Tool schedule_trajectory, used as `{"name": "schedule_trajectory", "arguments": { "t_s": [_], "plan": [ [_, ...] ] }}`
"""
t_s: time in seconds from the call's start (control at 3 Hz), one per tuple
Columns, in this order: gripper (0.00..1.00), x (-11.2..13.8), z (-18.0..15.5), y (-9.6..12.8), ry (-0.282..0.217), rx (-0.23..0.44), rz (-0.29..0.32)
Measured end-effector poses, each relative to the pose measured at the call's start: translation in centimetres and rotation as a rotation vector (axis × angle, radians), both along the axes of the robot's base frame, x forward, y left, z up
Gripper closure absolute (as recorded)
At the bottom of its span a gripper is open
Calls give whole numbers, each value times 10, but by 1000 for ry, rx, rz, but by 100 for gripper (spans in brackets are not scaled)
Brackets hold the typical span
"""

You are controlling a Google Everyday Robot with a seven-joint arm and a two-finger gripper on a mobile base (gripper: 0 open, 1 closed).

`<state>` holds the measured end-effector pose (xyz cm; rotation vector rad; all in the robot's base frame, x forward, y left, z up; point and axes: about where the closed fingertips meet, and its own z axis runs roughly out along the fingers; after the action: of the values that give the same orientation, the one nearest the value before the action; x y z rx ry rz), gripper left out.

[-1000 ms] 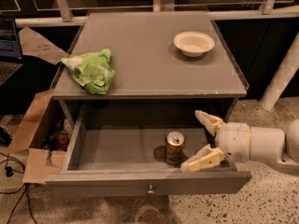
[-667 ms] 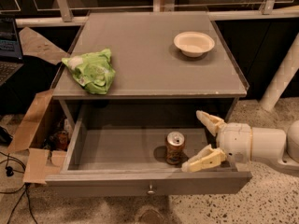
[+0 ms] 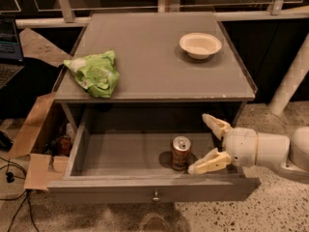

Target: Pick orange can from top drawer and place on counter

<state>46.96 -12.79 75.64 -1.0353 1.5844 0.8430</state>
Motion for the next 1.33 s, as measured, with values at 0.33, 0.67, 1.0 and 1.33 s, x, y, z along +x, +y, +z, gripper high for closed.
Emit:
{"name": "schedule_trajectory", "arguments": {
  "t_s": [0.33,0.67,1.0,1.33],
  "plan": [
    [0,17,-13,-1,-2,40,10],
    [0,28,-26,3,1,72,5],
    [0,38,-37,7,2,40,-46],
    [0,51,-48,10,-12,-52,-119]
  ]
}}
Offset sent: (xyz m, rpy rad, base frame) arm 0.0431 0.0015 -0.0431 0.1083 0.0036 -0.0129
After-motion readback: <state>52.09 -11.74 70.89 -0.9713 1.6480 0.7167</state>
